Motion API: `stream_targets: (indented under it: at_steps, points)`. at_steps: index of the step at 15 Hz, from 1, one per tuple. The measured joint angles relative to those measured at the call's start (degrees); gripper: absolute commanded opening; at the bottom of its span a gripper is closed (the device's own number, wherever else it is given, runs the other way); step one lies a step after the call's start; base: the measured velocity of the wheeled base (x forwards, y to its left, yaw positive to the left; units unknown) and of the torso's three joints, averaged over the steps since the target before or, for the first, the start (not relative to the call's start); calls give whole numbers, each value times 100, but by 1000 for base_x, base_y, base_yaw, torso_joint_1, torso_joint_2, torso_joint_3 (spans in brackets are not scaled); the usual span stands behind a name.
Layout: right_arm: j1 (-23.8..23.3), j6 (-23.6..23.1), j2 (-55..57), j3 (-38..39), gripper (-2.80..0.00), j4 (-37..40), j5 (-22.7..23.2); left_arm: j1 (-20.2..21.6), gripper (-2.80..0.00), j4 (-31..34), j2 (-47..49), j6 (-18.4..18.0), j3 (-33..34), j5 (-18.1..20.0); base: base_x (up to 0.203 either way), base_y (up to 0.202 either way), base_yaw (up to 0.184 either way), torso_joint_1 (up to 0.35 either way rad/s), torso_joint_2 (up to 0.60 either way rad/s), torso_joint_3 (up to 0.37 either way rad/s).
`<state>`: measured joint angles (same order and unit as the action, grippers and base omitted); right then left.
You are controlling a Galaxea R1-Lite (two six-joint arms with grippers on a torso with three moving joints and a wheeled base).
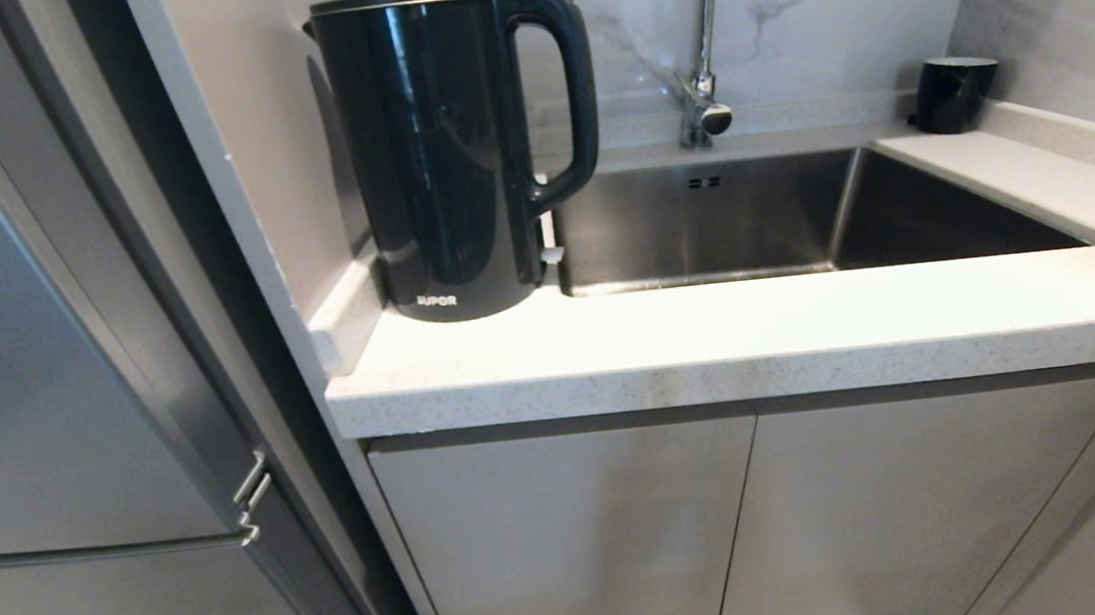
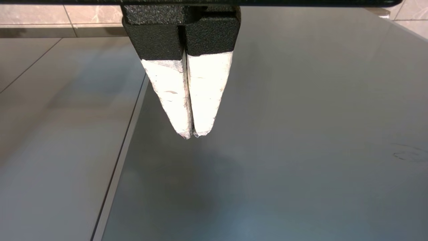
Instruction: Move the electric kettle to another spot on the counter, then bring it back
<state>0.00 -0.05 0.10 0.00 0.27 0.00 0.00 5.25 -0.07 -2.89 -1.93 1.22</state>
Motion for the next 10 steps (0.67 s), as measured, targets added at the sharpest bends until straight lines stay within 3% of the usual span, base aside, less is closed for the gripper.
stream_targets:
  at_steps: [10]
  points:
    - [0, 2, 0, 0, -280, -2, 0, 0, -280, -1, 0, 15, 0, -3, 0, 0, 0, 0, 0, 0]
